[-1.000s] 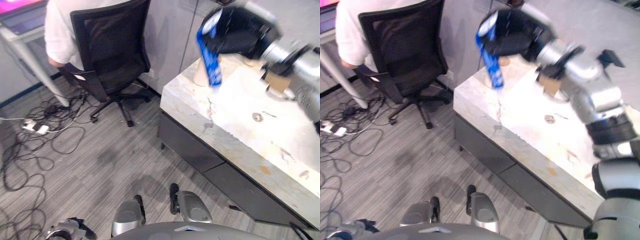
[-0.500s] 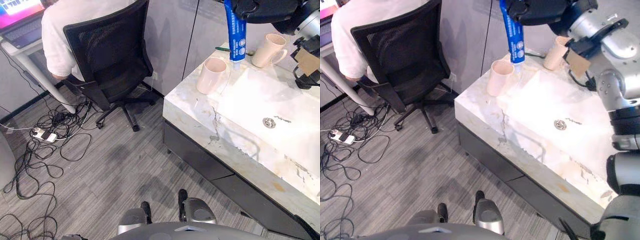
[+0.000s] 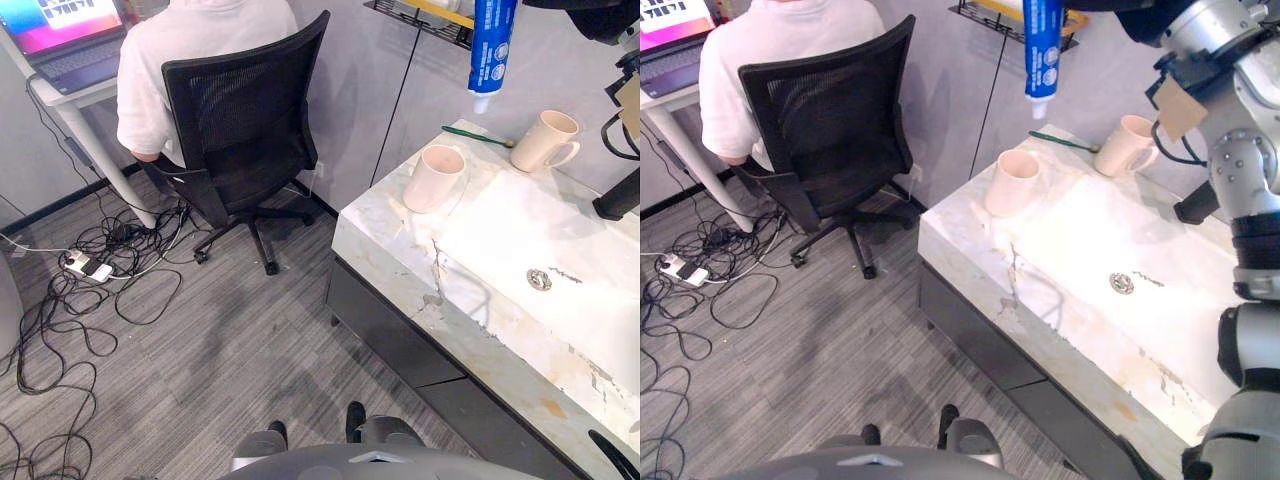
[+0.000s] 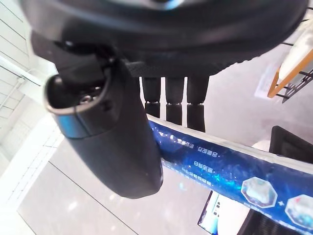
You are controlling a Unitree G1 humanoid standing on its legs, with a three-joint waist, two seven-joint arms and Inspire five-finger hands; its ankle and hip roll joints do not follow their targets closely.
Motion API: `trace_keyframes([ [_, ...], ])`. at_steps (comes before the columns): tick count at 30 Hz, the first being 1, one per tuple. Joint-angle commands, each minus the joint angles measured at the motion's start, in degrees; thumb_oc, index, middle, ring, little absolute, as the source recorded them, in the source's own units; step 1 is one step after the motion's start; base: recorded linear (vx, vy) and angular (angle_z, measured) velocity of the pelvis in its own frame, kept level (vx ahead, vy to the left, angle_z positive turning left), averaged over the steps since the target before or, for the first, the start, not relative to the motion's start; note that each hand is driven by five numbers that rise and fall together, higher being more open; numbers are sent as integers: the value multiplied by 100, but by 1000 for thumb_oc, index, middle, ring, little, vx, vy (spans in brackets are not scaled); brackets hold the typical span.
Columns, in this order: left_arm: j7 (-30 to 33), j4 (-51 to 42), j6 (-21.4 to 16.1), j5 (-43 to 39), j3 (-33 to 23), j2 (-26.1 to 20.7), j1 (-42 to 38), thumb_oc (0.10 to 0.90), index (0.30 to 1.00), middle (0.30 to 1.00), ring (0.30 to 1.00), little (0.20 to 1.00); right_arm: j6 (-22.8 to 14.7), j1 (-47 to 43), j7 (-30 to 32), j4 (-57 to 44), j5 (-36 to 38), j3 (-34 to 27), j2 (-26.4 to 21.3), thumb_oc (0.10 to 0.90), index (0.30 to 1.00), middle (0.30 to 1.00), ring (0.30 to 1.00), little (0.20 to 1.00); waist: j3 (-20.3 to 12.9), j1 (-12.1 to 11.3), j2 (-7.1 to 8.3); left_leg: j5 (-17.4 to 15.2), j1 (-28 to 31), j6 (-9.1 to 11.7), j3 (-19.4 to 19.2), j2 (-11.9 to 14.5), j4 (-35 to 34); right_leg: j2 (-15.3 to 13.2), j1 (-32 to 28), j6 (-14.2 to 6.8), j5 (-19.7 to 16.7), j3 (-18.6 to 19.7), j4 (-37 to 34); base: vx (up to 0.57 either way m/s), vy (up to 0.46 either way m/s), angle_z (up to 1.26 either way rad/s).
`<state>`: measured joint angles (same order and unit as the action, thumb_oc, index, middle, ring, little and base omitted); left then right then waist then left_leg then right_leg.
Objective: Organize the bathroom.
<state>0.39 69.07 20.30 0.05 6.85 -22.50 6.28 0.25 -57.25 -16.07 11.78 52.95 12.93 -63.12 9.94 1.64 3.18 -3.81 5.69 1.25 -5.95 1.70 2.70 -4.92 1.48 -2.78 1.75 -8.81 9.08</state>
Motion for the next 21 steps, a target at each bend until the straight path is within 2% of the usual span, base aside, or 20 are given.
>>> trace_keyframes([
  [1,197,96,346,-127,124,-655,481,800,900,900,900,900,-749,-1016,447,168,188,-520,43,400,300,300,300,300,-580,-216,67,-356,368,359,-74,734,322,-331,584,-757,-239,587,-45,-7,-8,7],
  [9,320,144,361,-266,212,-558,483,800,900,900,900,900,-627,-866,792,-49,-451,-337,539,400,300,300,300,300,-613,-205,-44,-402,474,378,30,738,330,-294,596,-752,-226,723,7,3,-7,4],
  [16,436,182,423,-286,278,-466,431,800,900,900,900,900,-681,-629,952,-51,-1105,-192,1045,400,300,300,300,300,-605,-284,-144,-373,529,415,109,736,260,-330,510,-771,-263,713,-82,0,0,0],
  [21,462,223,395,-272,284,-461,391,800,900,900,900,900,-795,-374,1016,-29,-1306,-278,1207,400,300,300,300,300,-570,-314,-214,-316,547,455,91,789,177,-374,497,-787,-262,622,-95,-7,-35,4],
])
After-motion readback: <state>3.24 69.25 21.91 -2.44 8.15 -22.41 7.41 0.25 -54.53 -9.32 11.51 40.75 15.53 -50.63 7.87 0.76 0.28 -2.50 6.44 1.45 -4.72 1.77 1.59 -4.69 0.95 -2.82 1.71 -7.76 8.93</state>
